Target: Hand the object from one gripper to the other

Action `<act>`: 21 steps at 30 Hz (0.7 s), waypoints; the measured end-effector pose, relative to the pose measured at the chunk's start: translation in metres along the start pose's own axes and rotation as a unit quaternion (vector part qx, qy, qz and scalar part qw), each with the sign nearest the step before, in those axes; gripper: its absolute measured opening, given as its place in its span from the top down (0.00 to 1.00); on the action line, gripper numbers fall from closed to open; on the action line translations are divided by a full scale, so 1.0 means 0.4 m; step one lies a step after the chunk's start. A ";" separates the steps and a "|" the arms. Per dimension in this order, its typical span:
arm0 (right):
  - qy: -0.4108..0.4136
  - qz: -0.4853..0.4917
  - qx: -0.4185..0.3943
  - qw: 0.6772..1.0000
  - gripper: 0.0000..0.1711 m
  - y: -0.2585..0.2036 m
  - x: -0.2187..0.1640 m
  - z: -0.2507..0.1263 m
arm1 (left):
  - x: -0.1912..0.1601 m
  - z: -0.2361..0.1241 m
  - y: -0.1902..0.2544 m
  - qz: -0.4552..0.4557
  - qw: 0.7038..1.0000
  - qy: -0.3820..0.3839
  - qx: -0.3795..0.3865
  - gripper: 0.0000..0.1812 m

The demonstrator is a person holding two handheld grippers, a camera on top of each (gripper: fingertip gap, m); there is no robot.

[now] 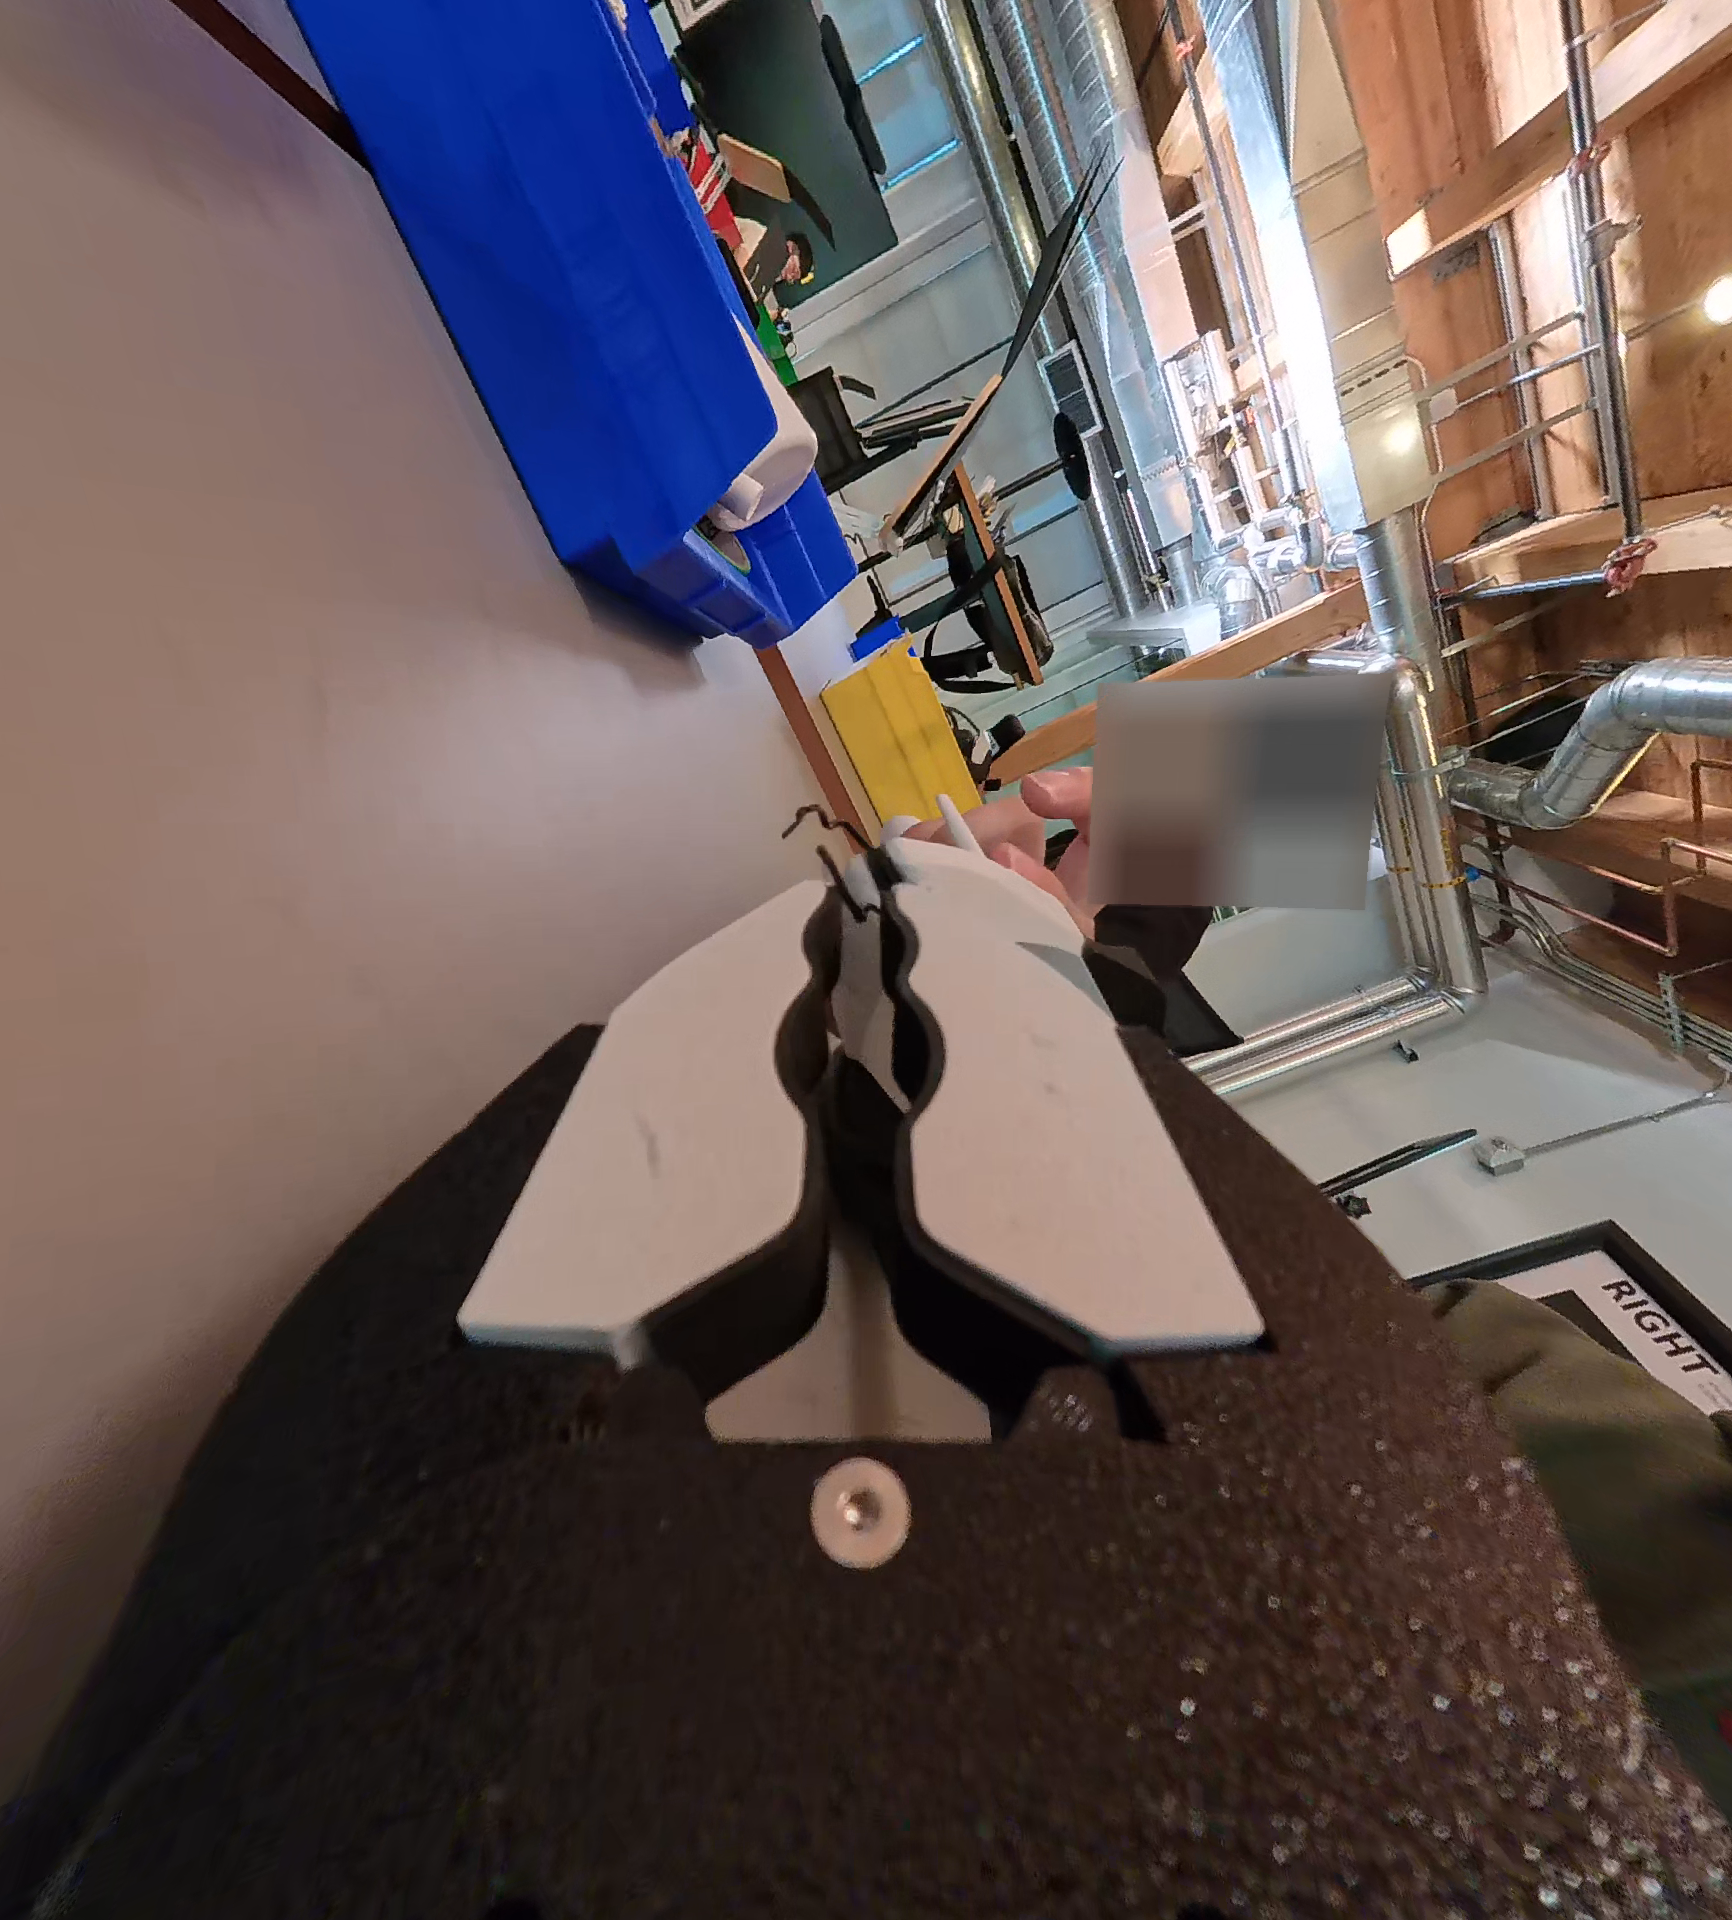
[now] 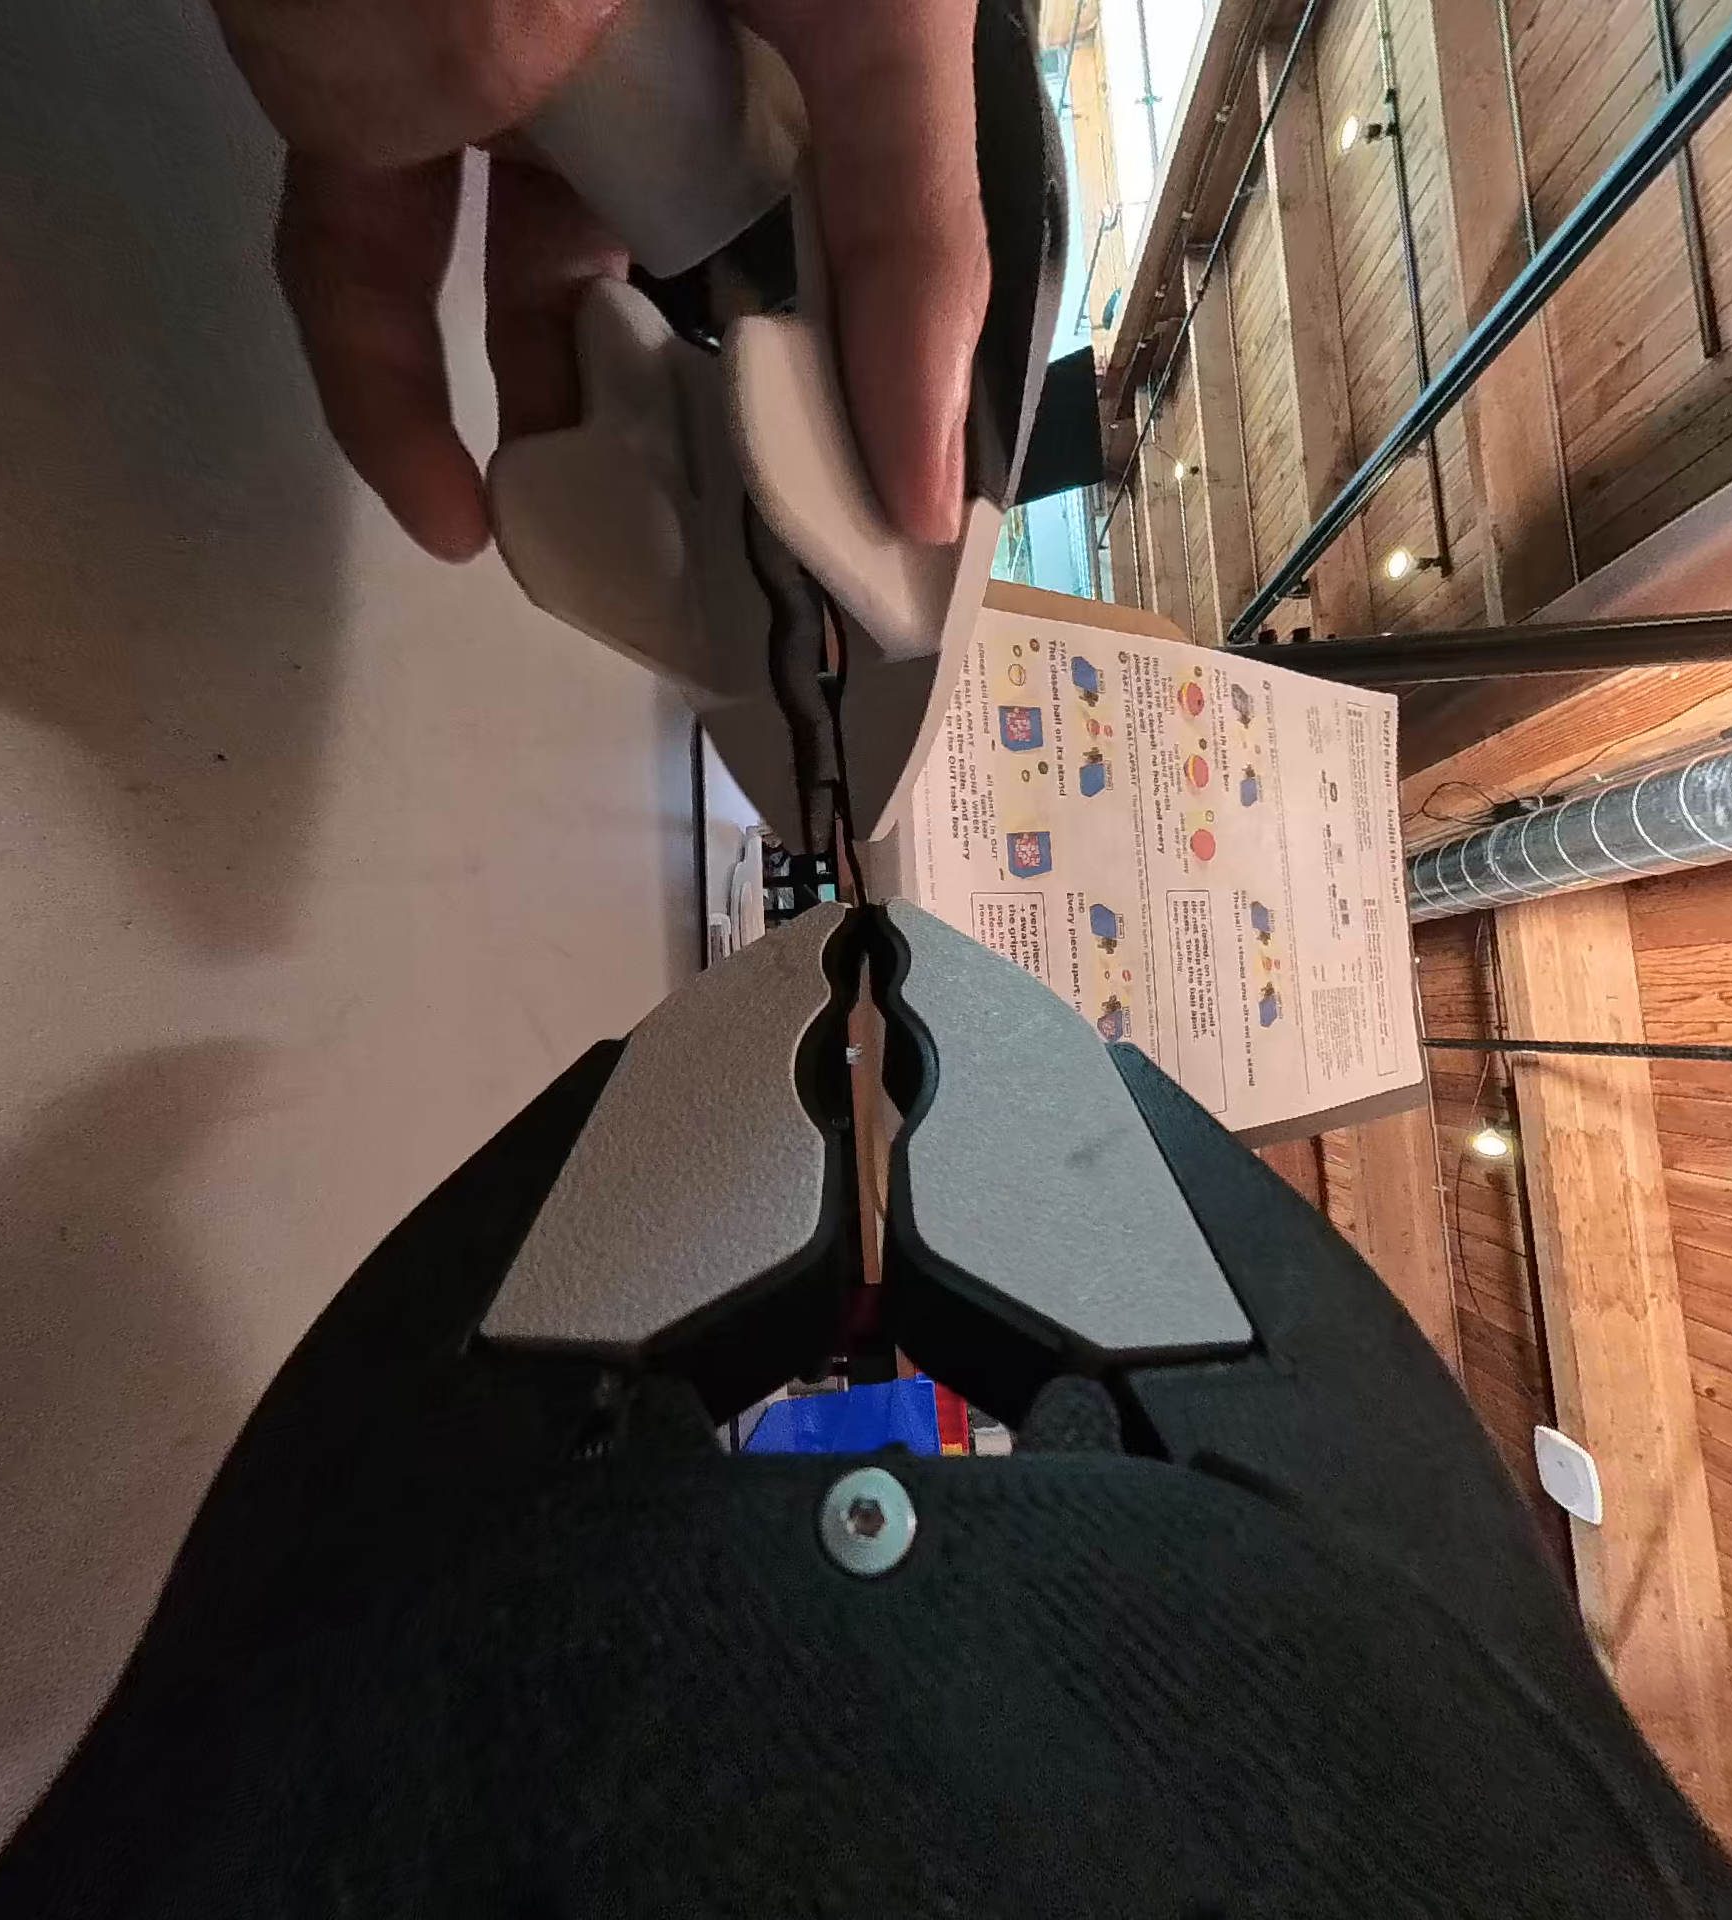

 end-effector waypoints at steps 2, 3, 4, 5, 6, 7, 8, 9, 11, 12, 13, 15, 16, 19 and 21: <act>-0.001 0.005 0.005 1.000 1.00 -0.005 -0.002 0.002 | 0.000 -0.002 0.003 0.008 1.000 -0.004 -0.001 0.99; 0.001 0.017 0.008 1.000 1.00 -0.006 -0.002 0.003 | 0.000 -0.003 0.004 0.018 1.000 -0.005 0.004 0.99; 0.002 0.031 0.010 0.999 1.00 -0.006 -0.002 0.003 | 0.001 -0.003 0.006 0.030 1.000 -0.004 0.006 0.99; 0.003 0.049 0.010 0.999 0.99 -0.004 -0.003 0.004 | 0.001 -0.003 0.009 0.040 0.999 -0.005 0.008 0.99; 0.008 0.072 0.008 0.997 0.96 -0.001 -0.003 0.003 | 0.001 -0.004 0.009 0.053 0.998 -0.008 0.013 0.99; 0.017 0.108 0.009 0.994 0.91 0.004 -0.005 0.002 | 0.003 -0.005 0.008 0.072 0.997 -0.008 0.020 0.99; 0.031 0.158 0.015 0.987 0.86 0.008 -0.006 0.001 | 0.007 -0.008 0.007 0.096 0.995 -0.006 0.028 0.99; 0.051 0.221 0.031 0.973 0.80 0.012 -0.007 0.000 | 0.012 -0.013 0.007 0.121 0.992 0.000 0.031 0.99; 0.091 0.369 0.086 0.921 0.76 0.018 -0.010 0.000 | 0.021 -0.022 0.015 0.180 0.983 0.009 0.017 0.99; 0.116 0.448 0.137 0.876 0.73 0.015 -0.007 -0.001 | 0.022 -0.027 0.020 0.206 0.978 0.008 0.007 0.99; 0.145 0.529 0.191 0.814 0.71 0.013 -0.002 -0.003 | 0.021 -0.032 0.028 0.229 0.973 0.005 -0.010 0.99; 0.200 0.666 0.280 0.662 0.67 0.026 0.005 -0.011 | 0.017 -0.039 0.045 0.262 0.964 0.001 -0.046 0.99; 0.227 0.721 0.304 0.580 0.66 0.040 0.003 -0.016 | 0.016 -0.042 0.054 0.275 0.960 0.002 -0.059 0.99; 0.261 0.809 0.301 0.432 0.72 0.068 -0.028 -0.014 | 0.009 -0.044 0.074 0.318 0.945 0.000 -0.082 0.99; 0.242 0.832 0.310 0.392 0.73 0.064 -0.037 -0.011 | 0.003 -0.042 0.084 0.353 0.932 -0.004 -0.085 0.99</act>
Point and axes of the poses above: each gripper's, where its closed fingertips meet, z out along the fingers, x out of its top, y = z × x across the jaws, the point moved 5 cm from there along -z, back along the fingers, and after that the axes turned 1 degree about z, right-handed, at the moved point
